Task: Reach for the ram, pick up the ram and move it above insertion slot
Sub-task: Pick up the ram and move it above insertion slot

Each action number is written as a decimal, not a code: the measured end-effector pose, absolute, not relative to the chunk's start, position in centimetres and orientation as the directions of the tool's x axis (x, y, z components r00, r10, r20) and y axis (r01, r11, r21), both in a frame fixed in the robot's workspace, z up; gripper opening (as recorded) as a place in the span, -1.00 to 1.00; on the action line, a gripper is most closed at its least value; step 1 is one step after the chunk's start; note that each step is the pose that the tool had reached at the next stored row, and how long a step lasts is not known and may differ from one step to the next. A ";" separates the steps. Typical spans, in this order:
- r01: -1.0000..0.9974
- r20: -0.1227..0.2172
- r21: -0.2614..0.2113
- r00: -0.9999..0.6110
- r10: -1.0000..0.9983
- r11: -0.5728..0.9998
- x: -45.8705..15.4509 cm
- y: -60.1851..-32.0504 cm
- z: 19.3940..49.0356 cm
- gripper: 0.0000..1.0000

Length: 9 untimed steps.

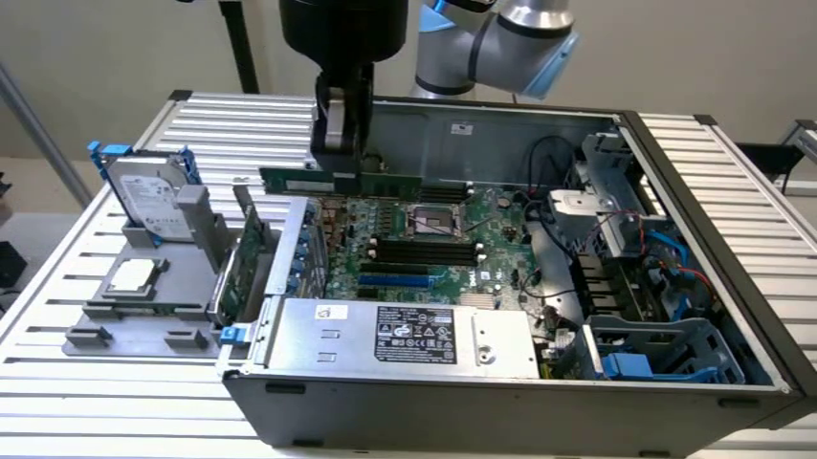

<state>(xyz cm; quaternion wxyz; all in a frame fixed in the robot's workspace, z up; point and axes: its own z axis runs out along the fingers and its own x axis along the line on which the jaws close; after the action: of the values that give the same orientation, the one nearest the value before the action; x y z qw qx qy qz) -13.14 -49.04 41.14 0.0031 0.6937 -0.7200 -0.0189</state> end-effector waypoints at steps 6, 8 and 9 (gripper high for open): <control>-0.999 -0.022 0.032 -0.037 -0.999 0.037 -11.8 -47.2 41.0 -0.73; -0.999 -0.022 0.032 -0.037 -0.999 0.037 -11.3 -46.6 40.8 -0.73; -0.999 -0.022 0.032 -0.037 -0.999 0.037 -11.0 -46.3 40.8 -0.73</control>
<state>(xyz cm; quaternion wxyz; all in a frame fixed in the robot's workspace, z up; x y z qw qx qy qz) -10.97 -46.30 40.75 0.0031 0.6937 -0.7200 -0.0189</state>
